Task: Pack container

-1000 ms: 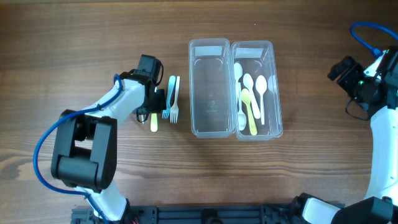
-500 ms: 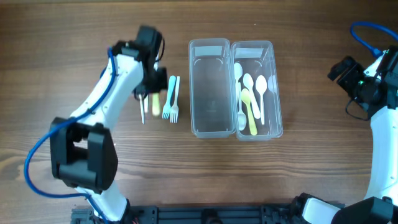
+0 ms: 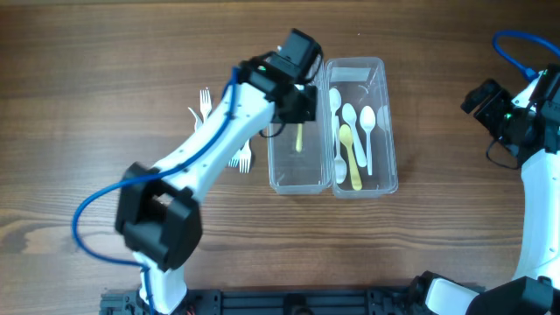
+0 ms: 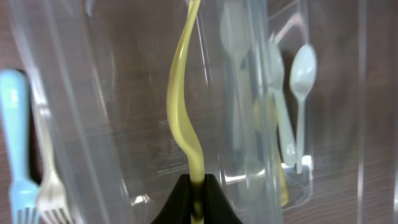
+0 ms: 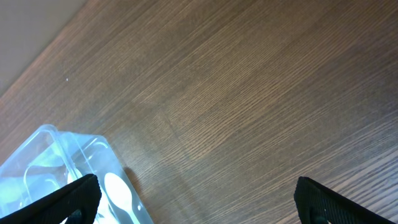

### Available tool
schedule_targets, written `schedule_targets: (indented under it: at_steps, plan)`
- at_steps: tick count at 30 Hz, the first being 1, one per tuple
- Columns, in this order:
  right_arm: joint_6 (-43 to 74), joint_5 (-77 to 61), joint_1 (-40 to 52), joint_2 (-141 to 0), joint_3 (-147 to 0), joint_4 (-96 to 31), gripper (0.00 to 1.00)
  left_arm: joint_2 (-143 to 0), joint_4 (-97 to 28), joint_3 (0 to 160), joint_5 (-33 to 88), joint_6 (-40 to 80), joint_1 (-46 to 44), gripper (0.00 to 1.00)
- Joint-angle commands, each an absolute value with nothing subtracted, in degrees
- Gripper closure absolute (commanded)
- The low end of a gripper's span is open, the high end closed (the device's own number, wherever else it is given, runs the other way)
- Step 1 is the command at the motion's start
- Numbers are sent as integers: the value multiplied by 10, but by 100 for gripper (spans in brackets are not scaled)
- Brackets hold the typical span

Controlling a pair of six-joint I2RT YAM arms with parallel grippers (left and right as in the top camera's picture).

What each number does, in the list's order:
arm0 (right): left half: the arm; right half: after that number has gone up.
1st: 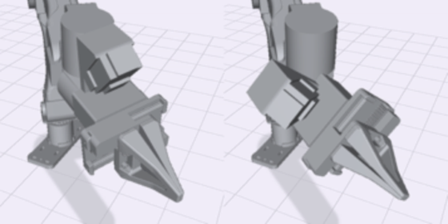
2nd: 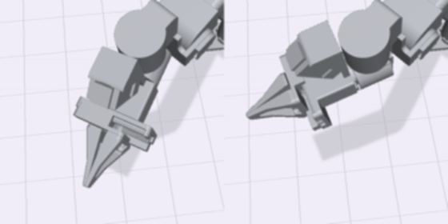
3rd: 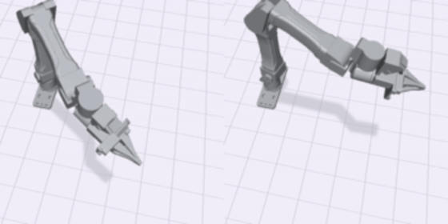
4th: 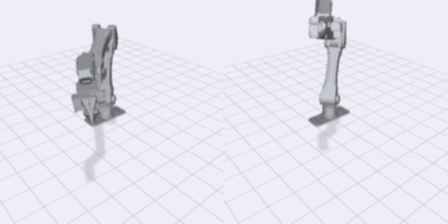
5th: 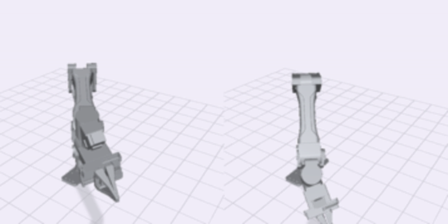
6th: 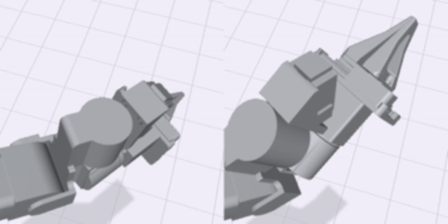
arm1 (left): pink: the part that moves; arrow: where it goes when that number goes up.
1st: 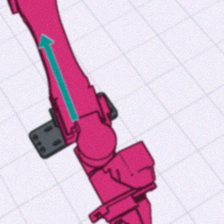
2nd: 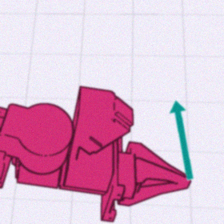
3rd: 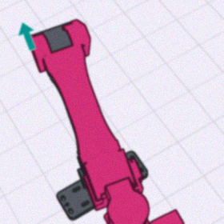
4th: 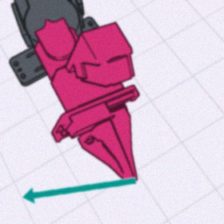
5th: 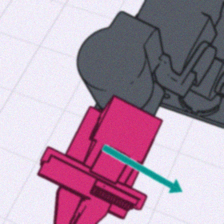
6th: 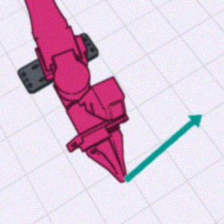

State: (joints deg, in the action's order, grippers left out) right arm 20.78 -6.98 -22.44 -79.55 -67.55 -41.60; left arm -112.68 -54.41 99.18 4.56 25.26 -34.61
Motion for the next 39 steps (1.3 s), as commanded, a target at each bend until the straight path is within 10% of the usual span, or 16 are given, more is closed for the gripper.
schedule_targets:
  at_steps: [1,7,9,10,20,39]
  plan:
    - [212,-60,-224,-801,-678,-416,0,-1170,-544,992,45,276,-353,96]
    - [212,-60,-224,-801,-678,-416,0,-1129,-580,1022,47,256,-341,67]
    - [212,-60,-224,-801,-678,-416,0,-1101,-603,1030,45,218,-331,30]
    - [212,-60,-224,-801,-678,-416,0,-1086,-614,1030,43,190,-325,27]
    - [212,-60,-224,-801,-678,-416,0,-1098,-685,1029,-92,124,-226,53]
    - [212,-60,-224,-801,-678,-416,0,-1235,-674,958,-35,155,-64,60]
